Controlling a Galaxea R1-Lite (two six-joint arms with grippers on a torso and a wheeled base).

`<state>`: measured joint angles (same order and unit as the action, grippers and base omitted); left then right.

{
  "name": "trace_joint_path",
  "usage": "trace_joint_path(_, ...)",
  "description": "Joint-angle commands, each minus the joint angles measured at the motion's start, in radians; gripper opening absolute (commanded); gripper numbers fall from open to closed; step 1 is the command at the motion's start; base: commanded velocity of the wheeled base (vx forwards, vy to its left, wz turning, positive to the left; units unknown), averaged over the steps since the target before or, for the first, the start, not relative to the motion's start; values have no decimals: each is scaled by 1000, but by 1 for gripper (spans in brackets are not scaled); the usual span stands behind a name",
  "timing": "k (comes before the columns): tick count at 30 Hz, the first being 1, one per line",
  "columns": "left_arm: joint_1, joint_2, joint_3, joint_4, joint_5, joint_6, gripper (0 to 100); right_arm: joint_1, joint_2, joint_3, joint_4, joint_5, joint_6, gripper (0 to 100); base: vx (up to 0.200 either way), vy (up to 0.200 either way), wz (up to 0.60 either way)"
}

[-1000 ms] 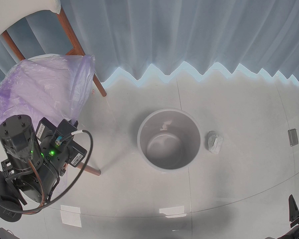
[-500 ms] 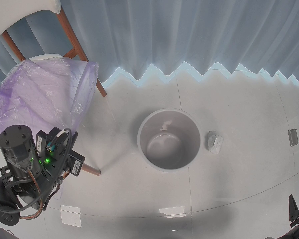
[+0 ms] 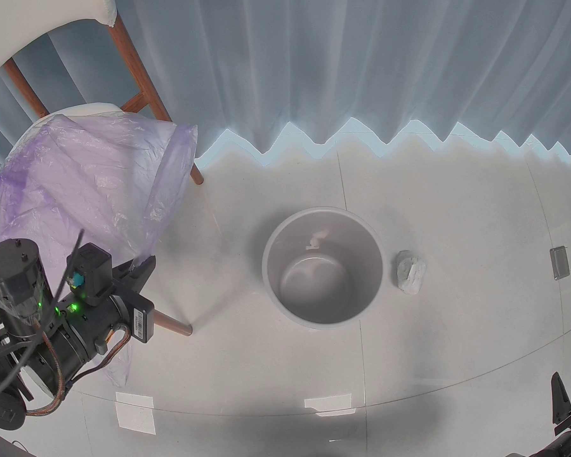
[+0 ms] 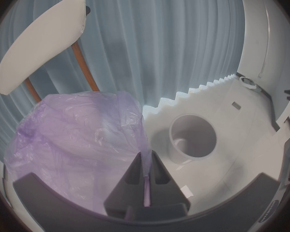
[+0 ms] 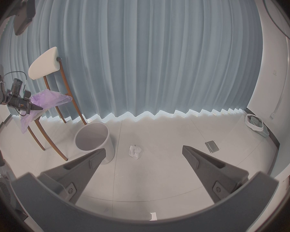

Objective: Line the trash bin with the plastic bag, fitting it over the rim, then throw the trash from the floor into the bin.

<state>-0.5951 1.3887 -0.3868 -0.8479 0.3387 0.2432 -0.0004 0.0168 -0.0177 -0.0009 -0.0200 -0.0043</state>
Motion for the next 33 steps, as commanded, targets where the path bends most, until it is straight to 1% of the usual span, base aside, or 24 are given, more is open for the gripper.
trace_joint_path(1,1,-39,14,0,-52,-21,0,-1,-15,18,-1,0,0,100,0,0,0)
trace_joint_path(2,1,-39,14,0,-56,-22,0,-1,-15,18,-1,0,0,100,0,0,0)
trace_joint_path(3,8,-42,11,4,-119,-55,0,0,-15,18,-1,0,0,100,0,0,0)
trace_joint_path(4,15,-45,9,4,-159,-68,0,0,-15,18,-1,0,0,100,0,0,0)
trace_joint_path(6,31,-45,11,4,-204,-74,0,0,-15,18,-1,0,0,100,0,0,0)
trace_joint_path(7,49,-50,16,4,-257,-76,0,-1,-15,18,-1,0,0,100,0,0,0)
trace_joint_path(8,51,-50,16,4,-264,-76,0,-1,-15,18,-1,0,0,100,0,0,0)
trace_joint_path(10,104,-73,37,6,-357,-81,0,-1,-15,18,-1,0,0,100,0,0,0)
trace_joint_path(12,152,-80,57,4,-422,-81,0,0,-15,18,-1,0,0,100,0,0,0)
trace_joint_path(15,192,-89,75,-5,-538,-110,0,-1,-15,18,-1,0,0,100,0,0,0)
trace_joint_path(16,195,-94,74,-8,-561,-122,0,0,-15,18,-1,0,0,100,0,0,0)
trace_joint_path(17,195,-94,74,-10,-563,-124,0,0,-15,18,1,0,0,100,0,0,0)
trace_joint_path(18,190,-108,71,-10,-589,-147,0,0,-15,18,-1,0,0,100,0,0,0)
trace_joint_path(21,182,-149,78,-8,-596,-165,0,0,-15,18,-1,0,0,100,0,0,0)
trace_joint_path(25,181,-160,78,-10,-598,-180,0,0,-15,18,-1,0,0,100,0,0,0)
trace_joint_path(26,176,-165,63,-11,-616,-208,0,0,-15,18,-1,0,0,100,0,0,0)
trace_joint_path(28,172,-165,51,-16,-629,-203,0,0,-15,18,-1,0,0,100,0,0,0)
trace_joint_path(30,172,-166,77,-20,-632,-186,0,-1,-15,18,-1,0,0,100,0,0,0)
trace_joint_path(33,170,-191,111,-20,-642,-188,0,0,-15,18,-1,0,0,100,0,0,0)
